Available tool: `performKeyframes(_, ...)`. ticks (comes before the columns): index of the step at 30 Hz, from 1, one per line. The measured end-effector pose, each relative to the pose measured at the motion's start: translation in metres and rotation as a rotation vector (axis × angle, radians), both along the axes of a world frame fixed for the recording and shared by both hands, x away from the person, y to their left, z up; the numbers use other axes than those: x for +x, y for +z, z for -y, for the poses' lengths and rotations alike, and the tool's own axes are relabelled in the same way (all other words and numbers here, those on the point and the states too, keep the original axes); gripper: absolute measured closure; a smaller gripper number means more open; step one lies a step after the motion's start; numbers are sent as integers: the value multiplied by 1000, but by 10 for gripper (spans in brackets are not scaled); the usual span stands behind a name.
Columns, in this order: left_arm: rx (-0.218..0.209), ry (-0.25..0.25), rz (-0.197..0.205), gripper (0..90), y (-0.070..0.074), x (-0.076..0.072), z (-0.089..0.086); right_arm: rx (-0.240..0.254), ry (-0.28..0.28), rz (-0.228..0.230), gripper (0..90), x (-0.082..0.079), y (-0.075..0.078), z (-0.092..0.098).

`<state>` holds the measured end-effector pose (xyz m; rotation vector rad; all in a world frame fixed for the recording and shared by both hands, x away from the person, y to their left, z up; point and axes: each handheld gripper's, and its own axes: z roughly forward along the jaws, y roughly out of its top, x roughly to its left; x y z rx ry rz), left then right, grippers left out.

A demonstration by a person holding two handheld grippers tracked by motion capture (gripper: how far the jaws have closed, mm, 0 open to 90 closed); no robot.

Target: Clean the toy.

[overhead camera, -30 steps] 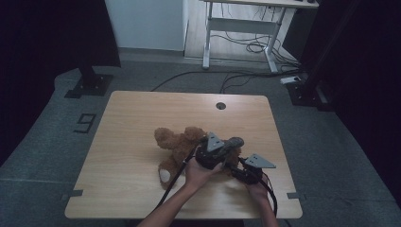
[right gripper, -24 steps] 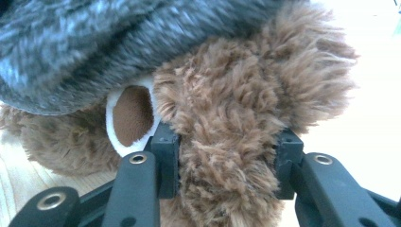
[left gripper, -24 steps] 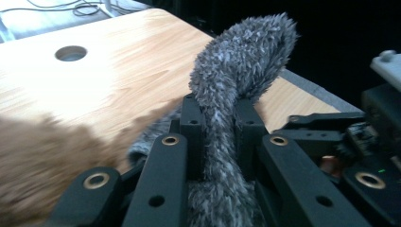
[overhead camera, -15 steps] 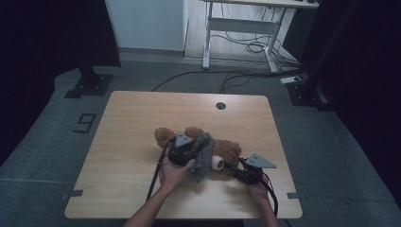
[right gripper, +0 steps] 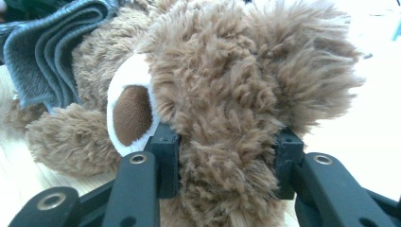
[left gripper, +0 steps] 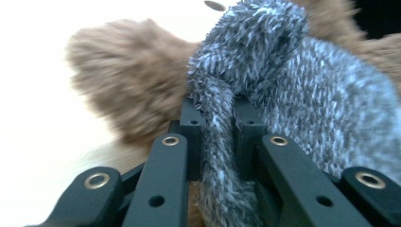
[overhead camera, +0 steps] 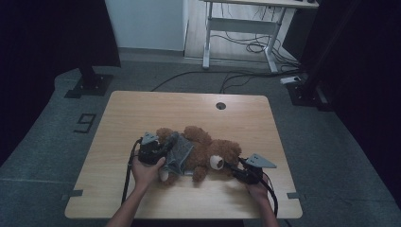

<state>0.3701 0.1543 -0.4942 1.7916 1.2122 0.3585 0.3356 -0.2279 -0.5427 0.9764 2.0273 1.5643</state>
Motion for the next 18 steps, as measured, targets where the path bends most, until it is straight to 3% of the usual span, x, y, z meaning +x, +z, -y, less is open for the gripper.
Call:
performKeyframes(4,34,26,-3,776,-6,3,-4,4,0,-2,562,0,0,0)
performKeyframes(8,30,40,-11,776,-5,4,-9,4,1,-3,562,0,0,0)
performKeyframes(14,63,23,46,777,19,-1,2,9,3,-7,562,1,0,2)
performKeyframes(18,65,-11,69,777,38,4,19,-1,4,0,563,0,0,1)
